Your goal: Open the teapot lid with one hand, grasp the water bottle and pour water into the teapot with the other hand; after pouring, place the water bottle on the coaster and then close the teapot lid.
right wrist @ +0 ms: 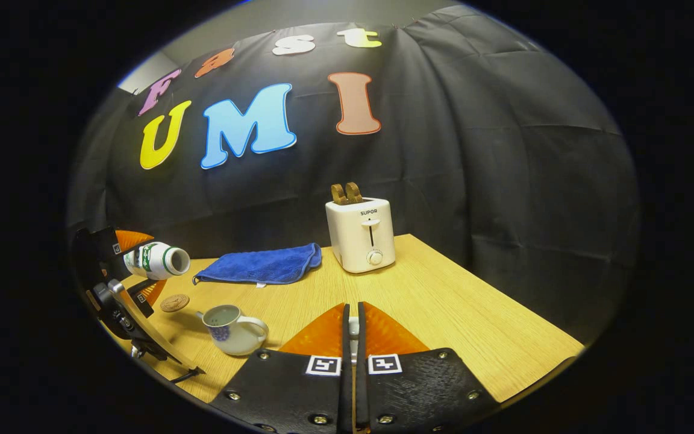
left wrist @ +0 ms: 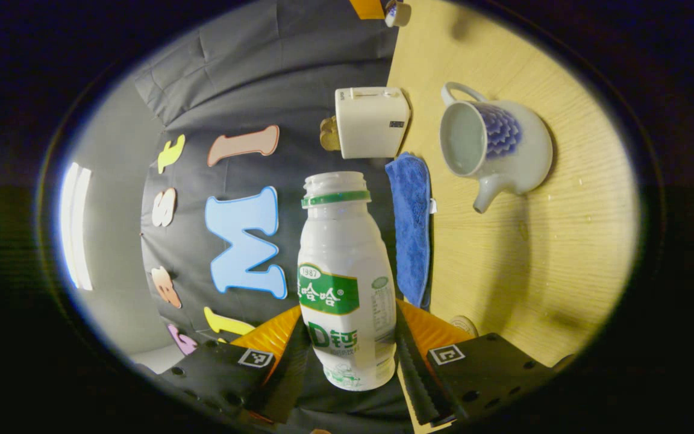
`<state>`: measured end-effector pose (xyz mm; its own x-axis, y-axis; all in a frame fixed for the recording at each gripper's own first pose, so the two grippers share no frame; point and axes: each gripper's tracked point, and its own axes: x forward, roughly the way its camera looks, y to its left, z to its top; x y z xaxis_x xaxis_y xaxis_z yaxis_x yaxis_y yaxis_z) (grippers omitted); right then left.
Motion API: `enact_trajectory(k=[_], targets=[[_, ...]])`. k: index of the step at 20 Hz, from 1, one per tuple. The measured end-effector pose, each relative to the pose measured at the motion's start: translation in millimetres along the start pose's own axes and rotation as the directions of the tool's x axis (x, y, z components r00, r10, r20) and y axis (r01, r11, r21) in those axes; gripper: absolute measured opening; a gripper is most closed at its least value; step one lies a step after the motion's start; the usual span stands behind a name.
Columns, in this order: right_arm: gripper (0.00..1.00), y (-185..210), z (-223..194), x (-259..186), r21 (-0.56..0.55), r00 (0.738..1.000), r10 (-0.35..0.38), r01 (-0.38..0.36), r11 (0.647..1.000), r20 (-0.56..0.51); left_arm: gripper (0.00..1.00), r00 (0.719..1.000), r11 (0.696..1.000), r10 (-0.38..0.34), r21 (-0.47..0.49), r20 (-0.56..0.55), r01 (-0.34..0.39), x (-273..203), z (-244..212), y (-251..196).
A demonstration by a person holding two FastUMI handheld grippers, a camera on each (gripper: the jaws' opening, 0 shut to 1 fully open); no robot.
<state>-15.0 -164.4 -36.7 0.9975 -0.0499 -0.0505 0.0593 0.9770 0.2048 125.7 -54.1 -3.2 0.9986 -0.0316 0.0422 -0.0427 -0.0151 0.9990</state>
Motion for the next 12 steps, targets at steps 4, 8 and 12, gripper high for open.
enact_trajectory(k=[4,8,12], targets=[[0.02,-0.3,-1.3,0.9,0.002,1.000,0.003,-0.003,1.000,-0.002,0.77,1.000,0.999,0.016,0.052,0.010,-0.017,0.6,2.4,3.0],[0.02,-1.7,-2.5,1.5,0.007,1.000,0.002,-0.002,1.000,-0.003,0.84,0.999,0.996,0.026,0.088,0.023,-0.028,-1.0,1.7,3.8],[0.02,-1.7,-3.5,1.6,0.010,1.000,0.004,-0.004,1.000,-0.007,0.84,0.999,0.991,0.037,0.128,0.036,-0.042,-2.2,3.8,6.2]])
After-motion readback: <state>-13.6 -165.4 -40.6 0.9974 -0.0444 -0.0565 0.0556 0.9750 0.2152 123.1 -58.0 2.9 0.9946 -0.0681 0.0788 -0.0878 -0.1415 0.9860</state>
